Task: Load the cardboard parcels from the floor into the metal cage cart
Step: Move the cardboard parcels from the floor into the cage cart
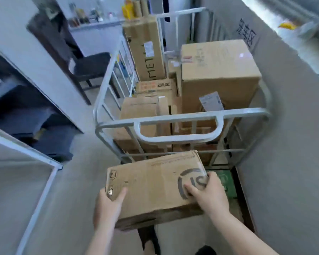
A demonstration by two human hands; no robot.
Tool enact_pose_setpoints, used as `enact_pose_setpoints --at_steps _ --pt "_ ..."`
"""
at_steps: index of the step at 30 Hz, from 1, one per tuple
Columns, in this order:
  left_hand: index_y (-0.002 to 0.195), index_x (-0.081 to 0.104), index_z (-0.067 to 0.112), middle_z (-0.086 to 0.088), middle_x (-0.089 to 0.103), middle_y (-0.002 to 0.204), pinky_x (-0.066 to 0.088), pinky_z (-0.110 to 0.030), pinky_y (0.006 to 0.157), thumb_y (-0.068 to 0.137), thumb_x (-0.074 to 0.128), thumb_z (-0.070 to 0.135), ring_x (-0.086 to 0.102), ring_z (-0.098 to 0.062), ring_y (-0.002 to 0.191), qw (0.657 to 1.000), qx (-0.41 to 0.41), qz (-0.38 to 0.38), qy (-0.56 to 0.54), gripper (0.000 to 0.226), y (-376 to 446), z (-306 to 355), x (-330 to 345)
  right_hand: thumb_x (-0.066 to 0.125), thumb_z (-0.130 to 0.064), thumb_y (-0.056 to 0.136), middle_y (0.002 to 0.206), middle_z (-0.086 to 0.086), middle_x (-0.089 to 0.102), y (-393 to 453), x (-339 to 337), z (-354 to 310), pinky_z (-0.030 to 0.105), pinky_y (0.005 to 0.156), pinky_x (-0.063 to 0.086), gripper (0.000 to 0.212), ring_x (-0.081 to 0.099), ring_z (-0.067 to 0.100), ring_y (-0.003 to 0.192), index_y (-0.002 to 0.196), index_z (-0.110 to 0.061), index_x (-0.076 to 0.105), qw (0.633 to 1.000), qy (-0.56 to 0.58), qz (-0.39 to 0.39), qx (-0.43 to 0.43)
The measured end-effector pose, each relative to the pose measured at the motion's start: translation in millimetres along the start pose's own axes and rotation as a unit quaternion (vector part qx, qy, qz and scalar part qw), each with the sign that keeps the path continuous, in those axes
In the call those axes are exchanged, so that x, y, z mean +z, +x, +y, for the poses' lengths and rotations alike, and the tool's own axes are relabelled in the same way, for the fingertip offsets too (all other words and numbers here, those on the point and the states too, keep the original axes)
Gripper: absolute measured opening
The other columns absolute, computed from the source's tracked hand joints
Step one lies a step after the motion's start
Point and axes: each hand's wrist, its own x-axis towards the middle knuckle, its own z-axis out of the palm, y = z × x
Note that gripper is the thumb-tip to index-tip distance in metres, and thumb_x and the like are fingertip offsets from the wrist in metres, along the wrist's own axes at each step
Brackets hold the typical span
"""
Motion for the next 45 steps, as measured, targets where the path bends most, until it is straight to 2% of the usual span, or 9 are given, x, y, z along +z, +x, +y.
enact_pose_setpoints --at_steps 7,11,15,22,26,33,38,41,45 --pt "0.103 0.055 0.019 -0.004 0.061 0.101 0.044 -0.038 0.079 0.083 0.066 0.043 0.058 -0.029 0.098 0.989 0.101 0.092 -0.063 0.034 0 73 -144 0.078 -0.048 0.068 0.104 -0.002 0.058 -28 -16 -154 0.034 0.08 0.053 0.055 0.058 0.017 0.097 0.107 -0.021 0.05 0.984 0.049 -0.005 -0.17" --pt "0.103 0.059 0.023 0.0 0.064 0.098 0.049 -0.043 0.082 0.071 0.068 0.054 0.059 -0.028 0.095 0.964 0.203 0.15 -0.087 0.045 15 129 -211 0.076 -0.047 0.072 0.107 -0.003 0.058 -25 -32 -228 0.028 0.076 0.049 0.054 0.057 0.014 0.097 0.11 -0.023 0.047 0.968 0.1 0.017 -0.229" --pt "0.117 0.054 0.017 0.001 0.057 0.107 0.041 -0.035 0.075 0.086 0.061 0.046 0.053 -0.023 0.096 0.942 0.278 0.176 -0.064 0.043 62 194 -233 0.075 -0.048 0.072 0.112 -0.002 0.059 7 -23 -289 0.039 0.086 0.053 0.055 0.059 0.017 0.102 0.113 -0.027 0.045 0.952 0.146 0.065 -0.261" --pt "0.125 0.05 0.014 -0.002 0.059 0.123 0.051 -0.041 0.088 0.086 0.062 0.043 0.057 -0.025 0.111 0.942 0.315 0.059 -0.101 0.05 194 262 -187 0.071 -0.042 0.079 0.114 0.004 0.059 101 15 -336 0.039 0.087 0.05 0.049 0.057 0.022 0.104 0.115 -0.017 0.05 0.957 0.098 0.151 -0.228" --pt "0.133 0.043 0.012 -0.007 0.054 0.133 0.048 -0.046 0.095 0.085 0.061 0.048 0.053 -0.03 0.12 0.957 0.286 0.014 -0.035 0.063 252 271 -151 0.074 -0.037 0.078 0.119 0.004 0.058 144 36 -330 0.04 0.092 0.05 0.054 0.056 0.022 0.106 0.12 -0.016 0.048 0.974 0.065 0.129 -0.175" --pt "0.131 0.047 0.013 -0.006 0.058 0.126 0.053 -0.038 0.084 0.089 0.056 0.048 0.057 -0.026 0.112 0.948 0.316 0.001 0.022 0.056 305 275 -89 0.065 -0.037 0.086 0.121 0.015 0.058 208 83 -300 0.029 0.06 0.04 0.053 0.056 0.028 0.099 0.123 -0.002 0.05 0.991 0.041 0.126 -0.018" --pt "0.121 0.052 0.013 -0.005 0.061 0.118 0.054 -0.037 0.078 0.088 0.061 0.041 0.059 -0.025 0.107 0.942 0.334 -0.015 0.022 0.044 314 298 -61 0.064 -0.036 0.087 0.109 0.012 0.064 229 90 -274 0.032 0.07 0.045 0.038 0.057 0.023 0.088 0.11 -0.006 0.056 0.981 0.097 0.165 0.014" --pt "0.122 0.049 0.011 -0.006 0.06 0.118 0.054 -0.038 0.079 0.089 0.06 0.037 0.059 -0.027 0.107 0.951 0.301 -0.047 0.054 0.042 321 291 -48 0.066 -0.035 0.085 0.115 0.01 0.061 233 91 -268 0.029 0.066 0.045 0.048 0.058 0.021 0.093 0.121 -0.008 0.052 0.982 0.083 0.169 0.008" --pt "0.128 0.045 0.007 -0.01 0.057 0.127 0.055 -0.038 0.083 0.093 0.056 0.028 0.059 -0.03 0.111 0.968 0.215 -0.095 0.093 0.042 339 260 -28 0.072 -0.031 0.081 0.126 0.009 0.054 242 105 -265 0.03 0.079 0.05 0.063 0.057 0.022 0.104 0.132 -0.009 0.043 0.993 0.012 0.106 0.05"
